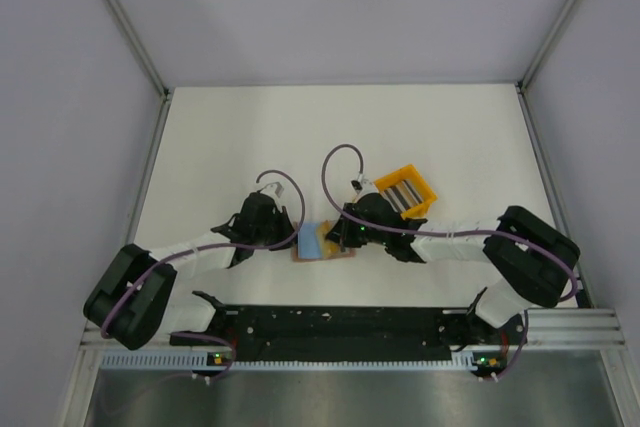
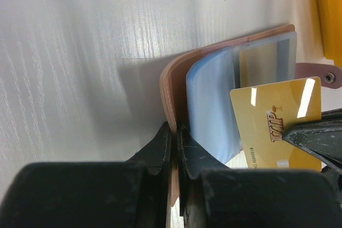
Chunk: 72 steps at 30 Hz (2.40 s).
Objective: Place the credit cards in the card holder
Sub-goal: Turn over the card slot in the card holder, then insert the credit card into the card holder.
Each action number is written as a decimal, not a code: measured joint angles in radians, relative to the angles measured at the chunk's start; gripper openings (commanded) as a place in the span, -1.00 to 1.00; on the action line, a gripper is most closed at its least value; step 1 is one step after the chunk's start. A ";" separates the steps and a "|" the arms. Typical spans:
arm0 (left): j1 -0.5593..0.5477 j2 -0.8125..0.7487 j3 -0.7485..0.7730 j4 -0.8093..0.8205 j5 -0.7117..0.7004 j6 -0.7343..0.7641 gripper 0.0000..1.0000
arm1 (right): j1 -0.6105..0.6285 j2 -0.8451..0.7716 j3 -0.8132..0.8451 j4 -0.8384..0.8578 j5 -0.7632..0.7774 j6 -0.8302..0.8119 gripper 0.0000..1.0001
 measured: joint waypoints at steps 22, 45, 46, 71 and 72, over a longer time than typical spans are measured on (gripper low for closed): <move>0.002 0.000 -0.004 0.009 0.002 0.000 -1.00 | -0.012 0.035 -0.058 0.104 0.078 0.077 -1.00; 0.002 0.000 -0.005 0.011 0.004 0.000 -1.00 | -0.018 0.084 -0.058 0.133 0.088 0.123 -1.00; 0.002 0.000 -0.005 0.011 0.005 0.000 -1.00 | -0.019 0.087 -0.058 0.138 0.088 0.127 -1.00; 0.003 0.000 -0.007 0.016 0.008 0.000 -1.00 | -0.010 0.135 -0.103 0.262 0.073 0.244 -1.00; 0.003 0.000 -0.007 0.016 0.009 0.000 -1.00 | -0.006 0.135 -0.101 0.260 0.077 0.244 -0.99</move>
